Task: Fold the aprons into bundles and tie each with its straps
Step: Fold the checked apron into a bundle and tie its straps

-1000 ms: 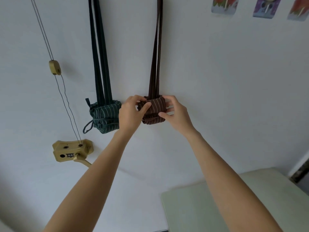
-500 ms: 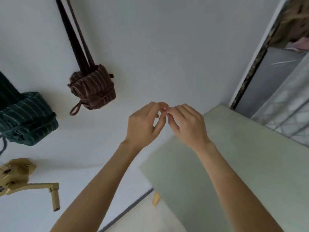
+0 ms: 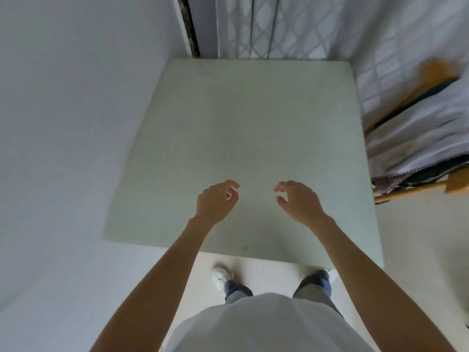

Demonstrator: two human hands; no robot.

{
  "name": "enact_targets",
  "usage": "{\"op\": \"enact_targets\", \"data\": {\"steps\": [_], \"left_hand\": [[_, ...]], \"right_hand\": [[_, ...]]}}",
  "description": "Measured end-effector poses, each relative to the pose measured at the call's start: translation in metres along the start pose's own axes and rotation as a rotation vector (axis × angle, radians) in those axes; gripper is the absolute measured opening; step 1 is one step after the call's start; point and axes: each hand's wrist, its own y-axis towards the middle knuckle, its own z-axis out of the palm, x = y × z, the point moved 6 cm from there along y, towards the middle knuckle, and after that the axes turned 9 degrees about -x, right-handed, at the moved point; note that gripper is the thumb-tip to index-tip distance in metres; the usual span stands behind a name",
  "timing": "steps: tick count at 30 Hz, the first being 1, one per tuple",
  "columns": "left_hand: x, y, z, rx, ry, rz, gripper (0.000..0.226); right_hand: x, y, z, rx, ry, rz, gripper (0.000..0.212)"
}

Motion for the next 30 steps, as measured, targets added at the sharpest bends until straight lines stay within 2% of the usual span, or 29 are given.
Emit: {"op": "enact_targets", "data": {"steps": [1, 4, 7, 11, 15, 17, 21, 26, 30], "left_hand": [[-0.024, 0.005, 0.032, 0.084, 0.013, -0.009, 0.023], [-0.042, 0.011, 0.069, 0.217, 0.051, -0.058, 0.024], [-0.108, 0.023, 0.12, 0.264, 0.014, -0.028, 0.022], [-0.219, 0.046, 0.173, 0.195, -0.11, 0.022, 0.018], [-0.325, 0.089, 0.222, 0.135, -0.246, 0.031, 0.013], [-0.344, 0.1, 0.224, 0.135, -0.309, 0.047, 0.014], [-0.404, 0.134, 0.248, 0.164, -0.369, 0.105, 0.03], [-0.453, 0.168, 0.285, 0.246, -0.417, 0.156, 0.058], [-0.489, 0.191, 0.318, 0.344, -0.461, 0.142, 0.076]], "right_hand": [[-0.044, -0.015, -0.006, -0.003, 0.02, 0.081, 0.026], [-0.092, -0.031, -0.013, 0.013, 0.069, 0.133, 0.028], [-0.164, -0.038, -0.039, 0.044, 0.101, 0.151, 0.028], [-0.255, -0.022, -0.096, -0.008, 0.136, 0.085, 0.026], [-0.359, 0.002, -0.161, -0.141, 0.065, 0.052, 0.025], [-0.38, 0.007, -0.176, -0.198, 0.047, 0.061, 0.028], [-0.443, 0.029, -0.21, -0.239, 0.025, 0.108, 0.043], [-0.496, 0.062, -0.213, -0.045, 0.217, 0.257, 0.083], [-0.513, 0.083, -0.217, -0.036, 0.209, 0.267, 0.083]]}}
